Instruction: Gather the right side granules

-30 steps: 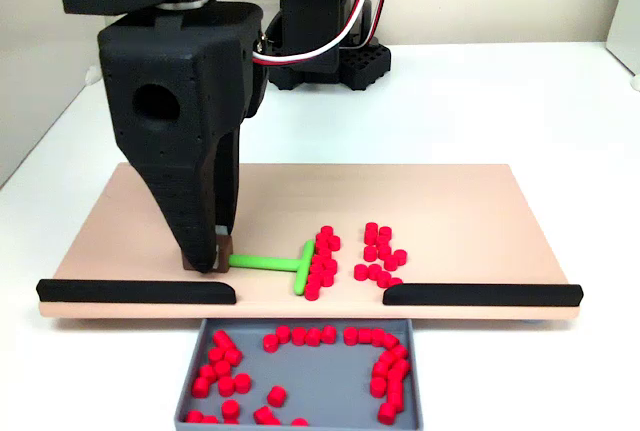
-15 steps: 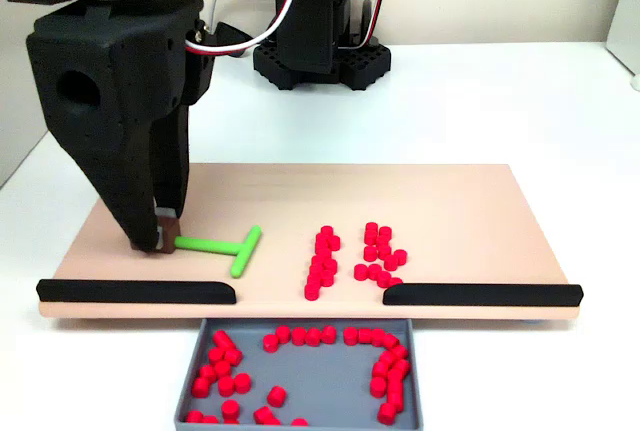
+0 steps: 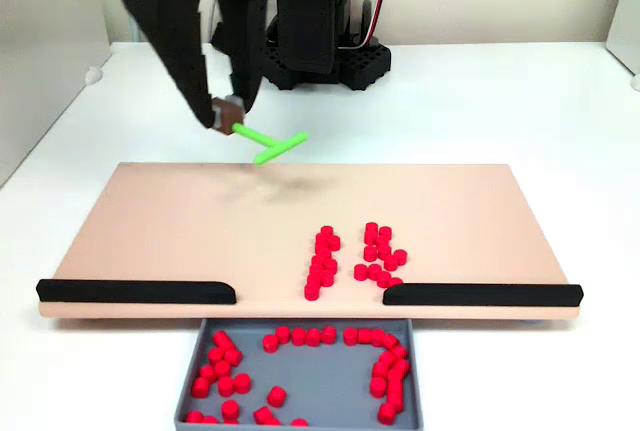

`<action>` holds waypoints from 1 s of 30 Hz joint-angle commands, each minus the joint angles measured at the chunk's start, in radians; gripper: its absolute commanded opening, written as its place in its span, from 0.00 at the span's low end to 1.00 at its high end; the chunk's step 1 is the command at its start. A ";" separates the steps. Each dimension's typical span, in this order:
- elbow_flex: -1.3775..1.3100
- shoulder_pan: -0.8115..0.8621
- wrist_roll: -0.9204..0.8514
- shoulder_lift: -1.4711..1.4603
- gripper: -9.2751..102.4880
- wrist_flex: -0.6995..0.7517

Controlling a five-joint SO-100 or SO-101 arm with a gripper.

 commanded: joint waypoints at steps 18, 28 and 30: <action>0.252 -0.202 1.117 0.388 0.08 0.000; 0.252 -0.210 1.094 0.322 0.08 0.002; 0.252 -0.215 1.094 0.334 0.08 0.002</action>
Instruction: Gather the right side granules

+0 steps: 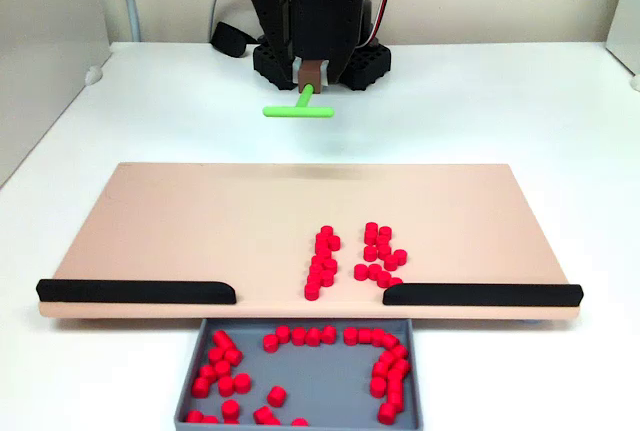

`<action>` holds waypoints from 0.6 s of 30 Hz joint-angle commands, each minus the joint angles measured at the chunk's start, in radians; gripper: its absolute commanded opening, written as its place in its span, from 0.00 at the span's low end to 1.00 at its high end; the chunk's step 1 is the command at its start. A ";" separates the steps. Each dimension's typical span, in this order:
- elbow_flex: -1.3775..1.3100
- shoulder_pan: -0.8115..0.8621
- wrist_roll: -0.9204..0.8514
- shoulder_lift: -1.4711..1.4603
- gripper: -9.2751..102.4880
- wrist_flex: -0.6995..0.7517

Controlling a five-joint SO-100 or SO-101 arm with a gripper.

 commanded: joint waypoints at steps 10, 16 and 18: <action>-0.006 -0.009 -0.048 0.034 0.08 0.003; -0.018 0.003 -0.055 0.043 0.08 0.003; -0.020 0.006 -0.054 0.034 0.08 0.003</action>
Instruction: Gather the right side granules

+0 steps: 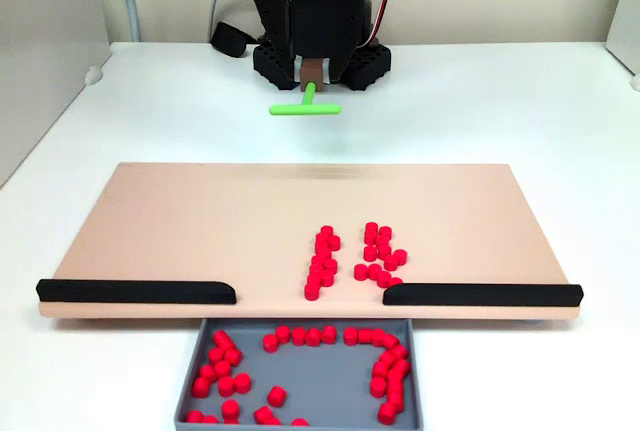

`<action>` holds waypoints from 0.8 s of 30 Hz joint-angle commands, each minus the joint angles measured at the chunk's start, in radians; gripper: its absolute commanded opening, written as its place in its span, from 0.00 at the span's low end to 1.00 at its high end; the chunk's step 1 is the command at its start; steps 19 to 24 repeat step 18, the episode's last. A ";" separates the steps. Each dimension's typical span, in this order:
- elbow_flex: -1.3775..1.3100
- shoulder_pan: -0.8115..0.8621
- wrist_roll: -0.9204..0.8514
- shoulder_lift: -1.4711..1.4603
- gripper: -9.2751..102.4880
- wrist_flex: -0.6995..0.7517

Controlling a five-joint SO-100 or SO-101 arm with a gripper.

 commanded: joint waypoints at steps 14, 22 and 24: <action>-0.020 0.011 -0.055 0.040 0.08 0.003; -0.020 0.012 -0.046 0.028 0.08 0.003; -0.020 0.012 -0.046 0.028 0.08 0.003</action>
